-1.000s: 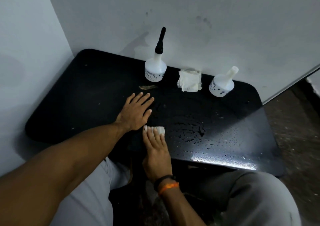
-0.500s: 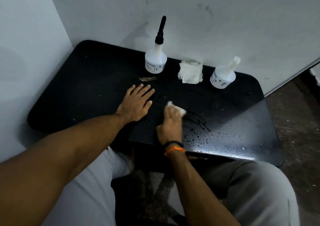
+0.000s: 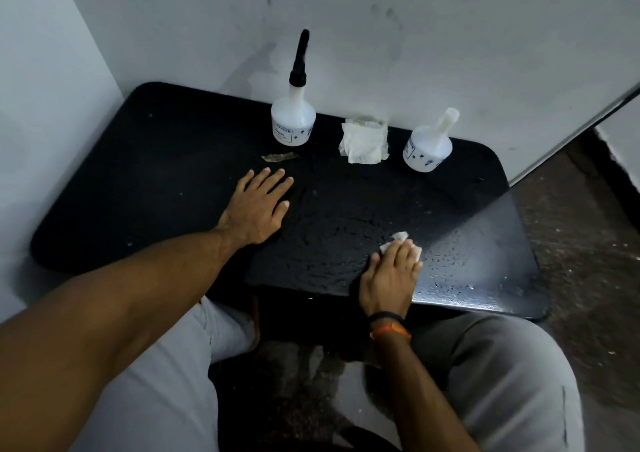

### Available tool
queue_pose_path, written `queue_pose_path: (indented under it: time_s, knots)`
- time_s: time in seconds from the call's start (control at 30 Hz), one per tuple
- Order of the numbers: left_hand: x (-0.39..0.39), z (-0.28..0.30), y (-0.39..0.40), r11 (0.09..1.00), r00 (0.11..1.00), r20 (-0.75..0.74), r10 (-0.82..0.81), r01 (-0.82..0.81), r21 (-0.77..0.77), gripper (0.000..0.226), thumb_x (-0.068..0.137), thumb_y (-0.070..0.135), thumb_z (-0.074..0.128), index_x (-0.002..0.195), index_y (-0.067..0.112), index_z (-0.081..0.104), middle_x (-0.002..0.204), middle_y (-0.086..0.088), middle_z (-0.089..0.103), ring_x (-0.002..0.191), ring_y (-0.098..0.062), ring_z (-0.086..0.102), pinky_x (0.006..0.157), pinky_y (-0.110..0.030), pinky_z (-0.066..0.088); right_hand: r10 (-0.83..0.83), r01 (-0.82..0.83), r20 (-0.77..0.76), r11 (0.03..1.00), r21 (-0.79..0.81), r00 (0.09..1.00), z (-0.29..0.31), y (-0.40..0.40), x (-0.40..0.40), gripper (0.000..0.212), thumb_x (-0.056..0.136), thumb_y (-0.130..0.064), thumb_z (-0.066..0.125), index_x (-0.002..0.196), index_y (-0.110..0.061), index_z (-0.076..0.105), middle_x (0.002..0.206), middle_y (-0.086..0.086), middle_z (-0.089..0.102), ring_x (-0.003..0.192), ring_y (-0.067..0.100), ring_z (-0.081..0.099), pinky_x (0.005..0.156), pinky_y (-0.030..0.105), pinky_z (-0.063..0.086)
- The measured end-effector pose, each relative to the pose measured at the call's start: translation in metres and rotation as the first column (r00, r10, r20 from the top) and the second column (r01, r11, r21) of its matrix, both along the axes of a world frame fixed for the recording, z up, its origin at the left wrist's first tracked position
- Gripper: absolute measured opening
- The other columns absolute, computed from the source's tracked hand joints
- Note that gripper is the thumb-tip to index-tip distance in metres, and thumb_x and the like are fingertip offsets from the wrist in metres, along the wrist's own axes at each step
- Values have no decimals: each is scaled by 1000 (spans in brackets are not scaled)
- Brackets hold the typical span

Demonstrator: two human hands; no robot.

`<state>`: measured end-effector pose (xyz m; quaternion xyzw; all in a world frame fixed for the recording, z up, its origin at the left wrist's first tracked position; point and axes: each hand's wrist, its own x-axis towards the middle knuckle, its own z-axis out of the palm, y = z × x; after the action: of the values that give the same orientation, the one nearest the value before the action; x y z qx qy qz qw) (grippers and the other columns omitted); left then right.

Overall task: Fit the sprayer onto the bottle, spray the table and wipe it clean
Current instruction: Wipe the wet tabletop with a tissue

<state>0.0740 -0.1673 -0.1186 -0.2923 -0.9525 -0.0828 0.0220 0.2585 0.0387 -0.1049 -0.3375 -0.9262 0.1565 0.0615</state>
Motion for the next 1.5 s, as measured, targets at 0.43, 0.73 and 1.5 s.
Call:
queue_pose_path:
  time_s: [0.43,0.73,1.5]
  knots:
    - [2,0,3,1000,999,-34,10,-10,0,56,102,39,35,155,23,35,163,-2,32,151,-25,27,124,-47,15,662,-662,-86,749,24,745,-7,-51,-3,54,105,-21,40,156,-11,29,165,3,24,155,22,13,126,42,9]
    - [12,-2,34,989,985,94,146,-144,-32,72,100,58,26,159,18,20,168,-4,12,155,-31,7,125,-52,-2,97,-97,-15,995,24,995,-4,43,14,54,105,-19,35,157,-7,24,166,10,19,155,26,10,126,38,2]
    - [10,-9,38,995,997,-18,72,-73,-67,77,95,59,12,159,16,21,167,-5,18,155,-27,13,126,-52,5,421,-419,0,904,80,907,-9,46,-44,55,107,-27,33,158,-12,23,166,8,21,155,24,11,126,35,1]
